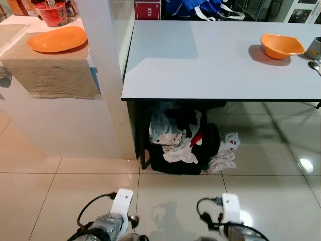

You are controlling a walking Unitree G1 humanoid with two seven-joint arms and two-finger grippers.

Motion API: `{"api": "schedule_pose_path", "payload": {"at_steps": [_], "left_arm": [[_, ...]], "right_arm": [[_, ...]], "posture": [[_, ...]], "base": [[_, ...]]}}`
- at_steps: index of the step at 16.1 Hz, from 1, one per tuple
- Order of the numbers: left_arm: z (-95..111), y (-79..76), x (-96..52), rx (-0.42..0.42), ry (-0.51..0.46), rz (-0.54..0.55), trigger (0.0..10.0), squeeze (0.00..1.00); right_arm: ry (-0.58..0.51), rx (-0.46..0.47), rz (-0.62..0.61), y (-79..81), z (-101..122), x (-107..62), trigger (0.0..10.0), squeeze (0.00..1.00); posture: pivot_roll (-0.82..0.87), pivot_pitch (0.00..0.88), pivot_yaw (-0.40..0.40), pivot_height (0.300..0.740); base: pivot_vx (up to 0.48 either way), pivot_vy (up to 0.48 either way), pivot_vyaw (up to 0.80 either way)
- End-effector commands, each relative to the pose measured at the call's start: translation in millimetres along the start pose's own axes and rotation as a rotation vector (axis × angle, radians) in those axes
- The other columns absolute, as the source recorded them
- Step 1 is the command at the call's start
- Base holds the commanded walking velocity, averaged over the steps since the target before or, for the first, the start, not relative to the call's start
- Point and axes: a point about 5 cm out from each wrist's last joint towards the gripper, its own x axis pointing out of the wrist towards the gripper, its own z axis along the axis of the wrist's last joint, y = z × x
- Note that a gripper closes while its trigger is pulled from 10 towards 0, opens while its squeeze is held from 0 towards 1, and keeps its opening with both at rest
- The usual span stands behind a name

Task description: Setting the table

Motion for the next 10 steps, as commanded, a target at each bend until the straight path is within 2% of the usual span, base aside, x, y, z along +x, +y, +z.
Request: {"api": "schedule_pose_path", "payload": {"at_steps": [1,2,3,4,6,8,9,10], "left_arm": [[7,-1.9,-0.3,-0.038,-0.095,-0.010,10.0,0.00],[31,1.1,-2.7,-0.041,-0.221,-0.008,10.0,0.00],[90,10.1,-15.1,-0.033,-0.411,-0.006,10.0,0.00],[128,15.5,-31.2,-0.037,-0.570,0.008,10.0,0.00],[166,19.9,-60.3,-0.030,-0.832,0.061,10.0,0.00],[192,16.2,-85.3,-0.022,-0.970,0.022,10.0,0.00],[208,11.4,-105.9,-0.021,-1.071,-0.017,10.0,0.00],[227,6.1,-145.1,0.000,-1.253,-0.022,10.0,0.00]], "right_arm": [[-0.123,0.012,0.000,-6.6,27,0.0,10.0,0.00],[-0.234,-0.024,-0.005,-12.8,50,-2.6,10.0,0.00],[-0.321,-0.025,-0.007,-16.3,67,-6.1,10.0,0.00],[-0.433,-0.056,-0.013,-17.5,86,-13.2,10.0,0.00],[-0.635,-0.061,-0.010,-11.9,120,-36.3,10.0,0.00],[-0.749,-0.080,0.028,3.7,138,-55.0,10.0,0.00],[-0.829,-0.133,0.052,15.2,148,-66.6,10.0,0.00],[-0.985,-0.120,0.071,26.6,165,-92.7,10.0,0.00]], "posture": [[-0.12,0.000,0.022,0.727],[-0.12,0.000,0.022,0.727],[-0.11,0.000,0.024,0.727],[-0.11,0.000,0.026,0.727],[-0.11,0.000,0.030,0.727],[-0.11,0.000,0.032,0.727],[-0.11,0.000,0.033,0.727],[-0.10,0.000,0.032,0.727]], "base": [[0.000,0.000,0.00],[0.000,0.000,0.00],[0.000,0.000,0.00],[0.000,0.000,0.00],[0.000,0.000,0.00],[0.000,0.000,0.00],[0.000,0.000,0.00],[0.000,0.000,0.00]]}}
